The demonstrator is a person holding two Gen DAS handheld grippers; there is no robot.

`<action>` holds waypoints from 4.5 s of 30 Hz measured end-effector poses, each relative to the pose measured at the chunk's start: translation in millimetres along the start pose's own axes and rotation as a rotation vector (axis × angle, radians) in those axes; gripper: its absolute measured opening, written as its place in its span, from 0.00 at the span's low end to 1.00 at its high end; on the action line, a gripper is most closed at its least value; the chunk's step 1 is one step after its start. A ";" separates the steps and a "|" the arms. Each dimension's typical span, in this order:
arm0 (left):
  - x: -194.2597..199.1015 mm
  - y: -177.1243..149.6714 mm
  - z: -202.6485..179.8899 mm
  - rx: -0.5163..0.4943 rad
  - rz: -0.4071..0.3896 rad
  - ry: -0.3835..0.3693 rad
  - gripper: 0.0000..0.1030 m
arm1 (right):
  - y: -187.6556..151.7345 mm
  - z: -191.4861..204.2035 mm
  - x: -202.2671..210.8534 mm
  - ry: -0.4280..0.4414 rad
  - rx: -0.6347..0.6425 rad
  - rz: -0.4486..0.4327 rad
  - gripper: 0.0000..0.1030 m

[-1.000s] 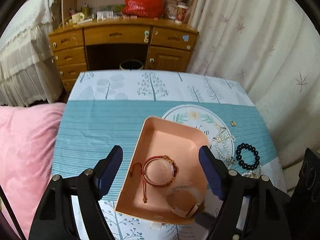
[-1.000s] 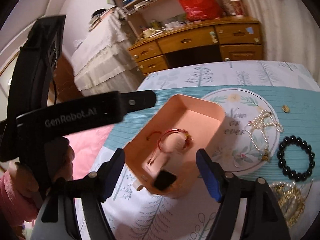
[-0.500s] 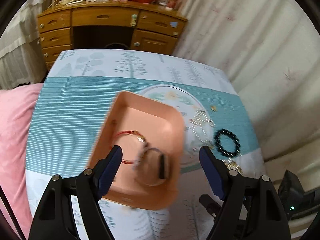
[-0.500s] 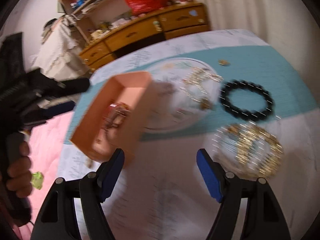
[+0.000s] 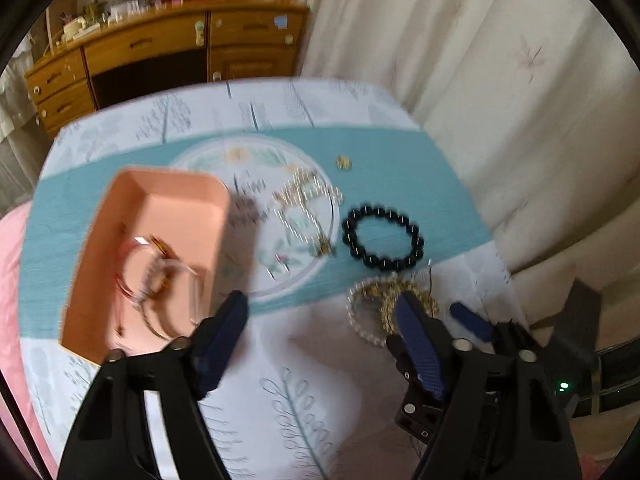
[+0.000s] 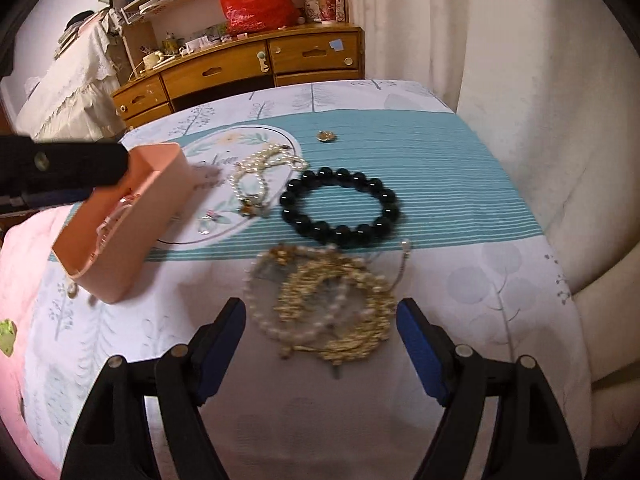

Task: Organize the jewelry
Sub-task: 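Move both tools from the tray toward the pearl and gold bracelets, then grasp the pearl bracelet with the left tool while the right tool grasps the gold bracelet, then lower the pearl and gold bracelets into the pink tray and open both tools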

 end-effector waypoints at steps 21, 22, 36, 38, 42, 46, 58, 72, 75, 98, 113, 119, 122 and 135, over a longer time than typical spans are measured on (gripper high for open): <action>-84.4 -32.5 -19.6 -0.026 0.136 0.188 0.29 | -0.5 2.0 -23.0 0.076 0.100 -0.036 0.77; -84.7 -31.7 -20.3 -0.032 0.129 0.195 0.24 | -0.1 1.5 -23.0 0.079 0.106 -0.039 0.75; -86.5 -35.1 -26.2 -0.030 0.139 0.173 0.05 | 1.4 -15.0 -19.3 0.128 0.077 -0.014 0.26; -85.3 -35.4 -27.0 -0.034 0.138 0.171 0.05 | 1.0 -15.1 -18.0 0.127 0.084 -0.016 0.26; -81.5 -33.3 -26.2 -0.027 0.126 0.165 0.05 | -0.9 -15.6 -14.4 0.133 0.084 -0.026 0.23; -77.5 -30.7 -22.5 -0.017 0.108 0.165 0.05 | -2.9 -17.7 -12.6 0.139 0.070 -0.022 0.17; -56.2 -22.1 -23.1 -0.008 0.066 0.118 0.05 | 9.2 -14.3 11.0 0.173 0.092 -0.086 0.06; -8.9 5.9 -21.6 -0.018 -0.054 0.084 0.05 | 4.4 -18.2 21.5 0.222 0.027 0.014 0.07; 1.9 11.7 -23.7 -0.024 -0.084 0.069 0.05 | -2.5 -15.2 10.3 0.283 -0.017 0.052 0.08; 51.6 36.3 -3.5 0.025 -0.192 0.051 0.05 | 13.6 15.1 -18.7 0.222 0.197 0.030 0.17; 100.4 65.4 60.6 0.029 -0.312 0.148 0.05 | 67.7 46.4 22.1 0.266 0.167 -0.129 0.03; 104.8 70.6 91.2 0.033 -0.311 0.172 0.05 | 84.3 75.7 27.5 0.294 0.149 -0.161 0.02; 104.2 71.1 102.8 0.026 -0.301 0.164 0.05 | 93.7 90.5 32.2 0.317 0.129 -0.182 0.01; 87.9 60.8 122.3 -0.018 -0.214 0.083 0.05 | 144.8 140.4 55.7 0.418 0.036 -0.308 0.02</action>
Point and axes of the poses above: each gripper's, at about its wrist camera, not at the fingertips, and x roughly against the way its jaws point, z to its left, y to its top, the point moved 9 cm from there along -x, roughly the way its jaws point, and after that the axes turned 12 degrees about x, right-handed, at the moved point
